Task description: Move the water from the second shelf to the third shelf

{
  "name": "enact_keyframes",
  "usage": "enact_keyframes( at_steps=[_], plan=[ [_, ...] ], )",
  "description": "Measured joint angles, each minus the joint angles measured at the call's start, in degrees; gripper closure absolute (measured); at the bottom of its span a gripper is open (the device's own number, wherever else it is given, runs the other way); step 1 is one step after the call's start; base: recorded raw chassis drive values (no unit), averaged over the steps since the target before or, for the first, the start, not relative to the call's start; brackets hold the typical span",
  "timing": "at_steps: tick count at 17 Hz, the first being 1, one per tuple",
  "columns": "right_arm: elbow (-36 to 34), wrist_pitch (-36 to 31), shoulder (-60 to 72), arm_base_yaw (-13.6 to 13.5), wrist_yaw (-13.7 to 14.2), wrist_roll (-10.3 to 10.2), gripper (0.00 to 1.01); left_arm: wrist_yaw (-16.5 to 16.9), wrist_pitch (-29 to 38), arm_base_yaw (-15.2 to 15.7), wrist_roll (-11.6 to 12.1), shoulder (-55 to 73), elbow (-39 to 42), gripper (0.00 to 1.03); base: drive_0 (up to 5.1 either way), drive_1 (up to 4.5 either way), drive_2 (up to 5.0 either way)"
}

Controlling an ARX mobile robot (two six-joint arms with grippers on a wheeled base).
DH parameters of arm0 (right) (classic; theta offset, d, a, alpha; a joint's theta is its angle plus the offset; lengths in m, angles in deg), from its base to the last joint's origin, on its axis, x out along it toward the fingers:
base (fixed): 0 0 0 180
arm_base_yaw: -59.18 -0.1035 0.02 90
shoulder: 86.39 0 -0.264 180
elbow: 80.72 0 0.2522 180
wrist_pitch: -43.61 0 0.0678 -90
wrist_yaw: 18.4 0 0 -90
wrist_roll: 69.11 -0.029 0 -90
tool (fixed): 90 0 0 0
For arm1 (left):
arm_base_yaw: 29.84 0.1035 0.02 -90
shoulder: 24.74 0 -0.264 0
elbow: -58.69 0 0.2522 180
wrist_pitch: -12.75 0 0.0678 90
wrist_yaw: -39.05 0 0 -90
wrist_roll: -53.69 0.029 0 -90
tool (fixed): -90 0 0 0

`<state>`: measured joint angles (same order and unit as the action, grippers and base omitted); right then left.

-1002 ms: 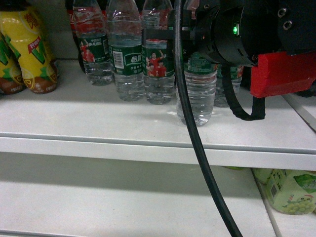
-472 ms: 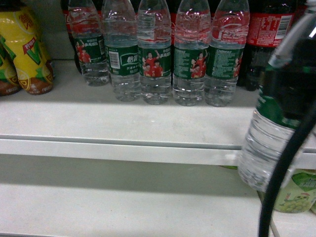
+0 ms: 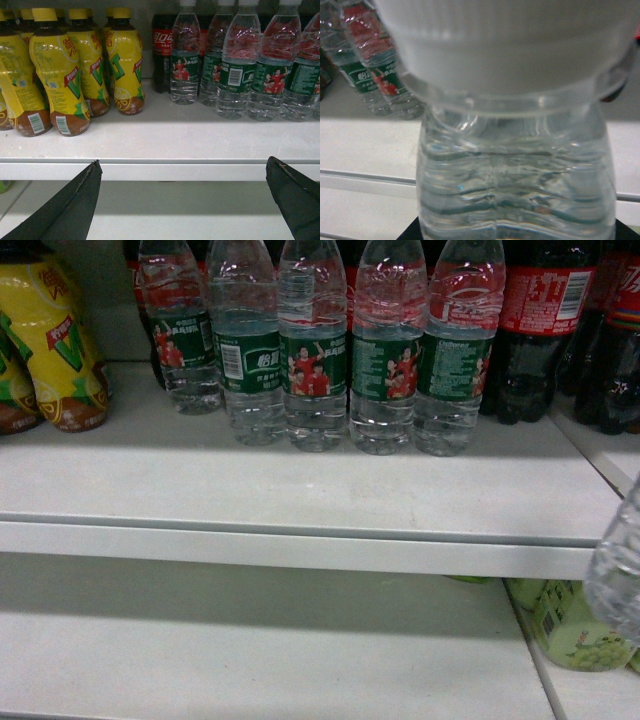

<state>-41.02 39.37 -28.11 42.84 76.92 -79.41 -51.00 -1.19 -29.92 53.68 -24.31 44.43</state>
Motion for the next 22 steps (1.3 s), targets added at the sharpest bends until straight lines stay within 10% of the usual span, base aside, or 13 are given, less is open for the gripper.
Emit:
enact_keyframes(
  at_steps=[14,22],
  plan=[
    [-2.4,23.1,-32.4,10.1,3.4,2.4,0.58,0.0,0.0,0.0,0.0,0.0,0.0,0.05,0.0,0.00,0.0],
    [-2.4,26.0,-34.9,9.6,4.3,2.8,0.58,0.0,0.0,0.0,0.0,0.0,0.0,0.05,0.0,0.00,0.0]
  ],
)
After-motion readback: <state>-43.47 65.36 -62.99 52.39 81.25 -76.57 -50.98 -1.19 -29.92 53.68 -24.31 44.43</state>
